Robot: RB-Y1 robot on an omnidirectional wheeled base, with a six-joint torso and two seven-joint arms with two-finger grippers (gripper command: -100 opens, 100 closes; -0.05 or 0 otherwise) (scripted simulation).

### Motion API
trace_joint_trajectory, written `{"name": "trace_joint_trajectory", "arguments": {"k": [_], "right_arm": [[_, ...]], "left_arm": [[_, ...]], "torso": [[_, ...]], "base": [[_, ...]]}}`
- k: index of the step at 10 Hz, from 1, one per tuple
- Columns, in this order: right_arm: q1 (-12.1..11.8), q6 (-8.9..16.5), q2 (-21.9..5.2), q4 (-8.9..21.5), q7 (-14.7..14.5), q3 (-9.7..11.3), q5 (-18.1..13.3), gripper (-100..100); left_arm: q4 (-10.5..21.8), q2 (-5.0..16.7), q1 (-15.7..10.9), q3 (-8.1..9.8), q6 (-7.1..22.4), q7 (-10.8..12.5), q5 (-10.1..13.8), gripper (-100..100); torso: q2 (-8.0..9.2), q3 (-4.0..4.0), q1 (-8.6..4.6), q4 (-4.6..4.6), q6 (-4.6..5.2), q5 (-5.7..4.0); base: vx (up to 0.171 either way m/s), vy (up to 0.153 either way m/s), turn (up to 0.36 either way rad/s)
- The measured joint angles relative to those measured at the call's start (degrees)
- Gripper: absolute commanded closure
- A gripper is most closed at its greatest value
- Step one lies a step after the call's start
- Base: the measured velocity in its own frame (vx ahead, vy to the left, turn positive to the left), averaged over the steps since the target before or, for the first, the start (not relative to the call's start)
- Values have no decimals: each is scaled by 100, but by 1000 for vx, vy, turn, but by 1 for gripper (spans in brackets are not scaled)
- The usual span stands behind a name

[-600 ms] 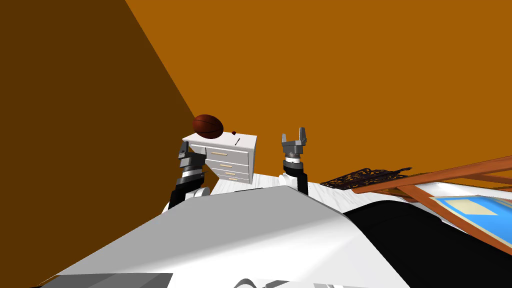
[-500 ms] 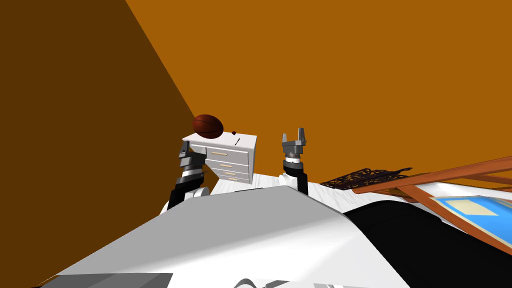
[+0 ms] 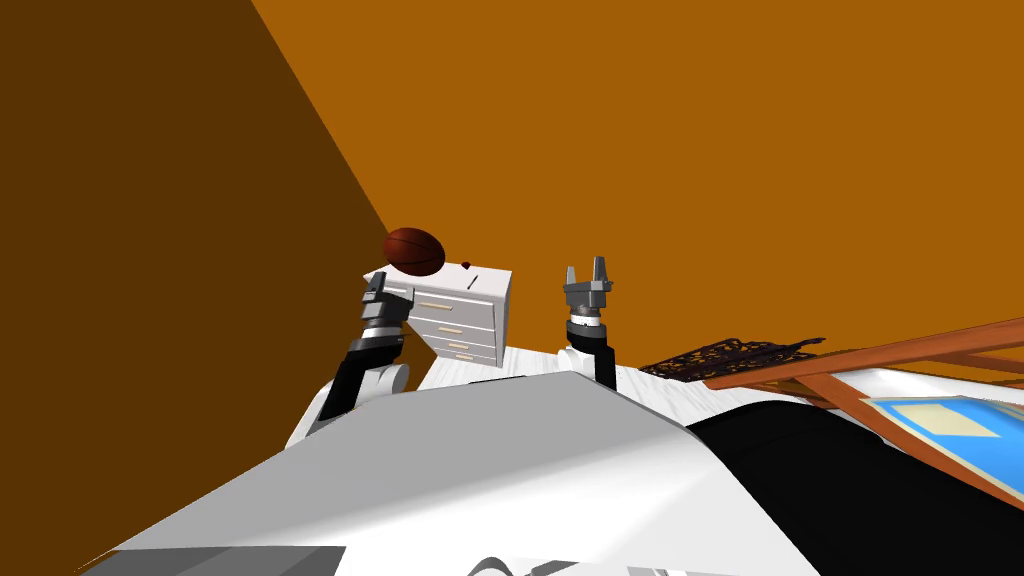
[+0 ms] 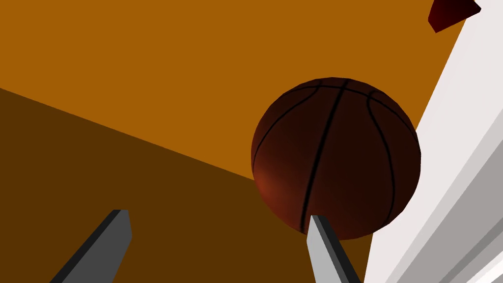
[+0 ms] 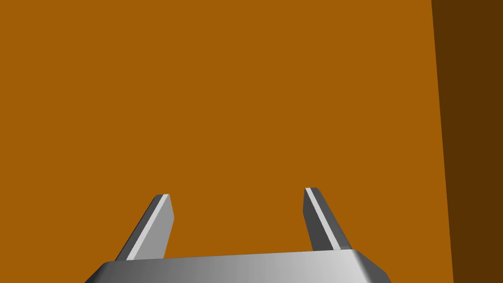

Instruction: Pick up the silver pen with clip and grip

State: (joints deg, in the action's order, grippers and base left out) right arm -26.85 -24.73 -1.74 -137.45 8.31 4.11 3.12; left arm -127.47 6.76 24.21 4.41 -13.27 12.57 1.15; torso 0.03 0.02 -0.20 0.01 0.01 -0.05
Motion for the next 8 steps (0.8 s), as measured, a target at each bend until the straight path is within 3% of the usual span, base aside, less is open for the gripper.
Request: {"name": "trace_joint_trajectory", "arguments": {"k": [5,8], "right_arm": [[0,0,0,0,0,0,0,0],[0,0,0,0,0,0,0,0]], "left_arm": [[59,310,-669,348,776,378,-11,-100],[115,368,-1022,501,1179,567,-34,-100]], "torso": [[-2,-1,5,-1,0,1],[-2,-1,7,-1,-1,2]], "base": [[-11,-43,10],[-8,-37,7]]}}
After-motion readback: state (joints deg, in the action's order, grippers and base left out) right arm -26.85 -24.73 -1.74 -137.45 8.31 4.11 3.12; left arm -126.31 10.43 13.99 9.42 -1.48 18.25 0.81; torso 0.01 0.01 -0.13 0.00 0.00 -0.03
